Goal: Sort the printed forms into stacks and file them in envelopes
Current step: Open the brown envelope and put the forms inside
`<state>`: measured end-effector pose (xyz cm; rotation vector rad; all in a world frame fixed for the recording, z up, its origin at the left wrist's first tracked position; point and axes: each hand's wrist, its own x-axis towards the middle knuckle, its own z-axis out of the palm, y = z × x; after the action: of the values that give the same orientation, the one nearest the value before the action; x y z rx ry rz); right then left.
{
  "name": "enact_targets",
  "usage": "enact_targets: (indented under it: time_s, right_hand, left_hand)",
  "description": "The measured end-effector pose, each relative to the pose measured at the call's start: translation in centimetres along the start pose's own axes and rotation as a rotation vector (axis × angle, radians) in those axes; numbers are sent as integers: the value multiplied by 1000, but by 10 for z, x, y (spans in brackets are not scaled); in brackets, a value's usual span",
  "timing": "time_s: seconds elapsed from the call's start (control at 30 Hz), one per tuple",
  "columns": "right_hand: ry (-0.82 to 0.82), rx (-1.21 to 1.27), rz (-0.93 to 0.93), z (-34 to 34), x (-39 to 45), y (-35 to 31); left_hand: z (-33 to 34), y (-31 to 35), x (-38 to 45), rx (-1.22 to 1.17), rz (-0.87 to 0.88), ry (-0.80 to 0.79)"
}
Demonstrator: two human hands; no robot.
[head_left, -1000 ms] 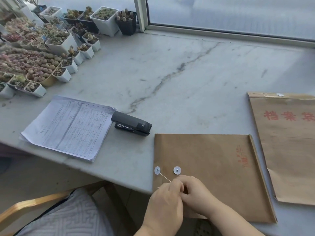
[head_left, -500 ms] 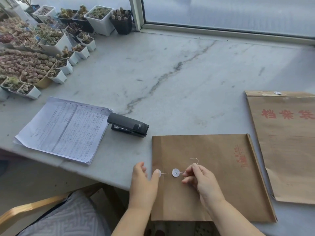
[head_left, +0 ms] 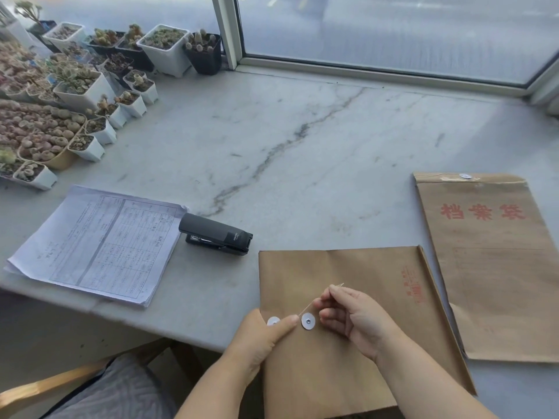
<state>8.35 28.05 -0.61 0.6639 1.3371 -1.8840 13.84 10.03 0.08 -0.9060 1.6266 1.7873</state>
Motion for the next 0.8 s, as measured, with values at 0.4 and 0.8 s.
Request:
enact_targets:
  time_s: [0.4,0.8]
  right_hand:
    - [157,-1489,-1165,-10,-51,-12]
    - [-93,-1555,-965,66,-98,-68]
  left_hand:
    - [-11,40,-28,-135,44,-114]
    - [14,78,-71,62,240,-270]
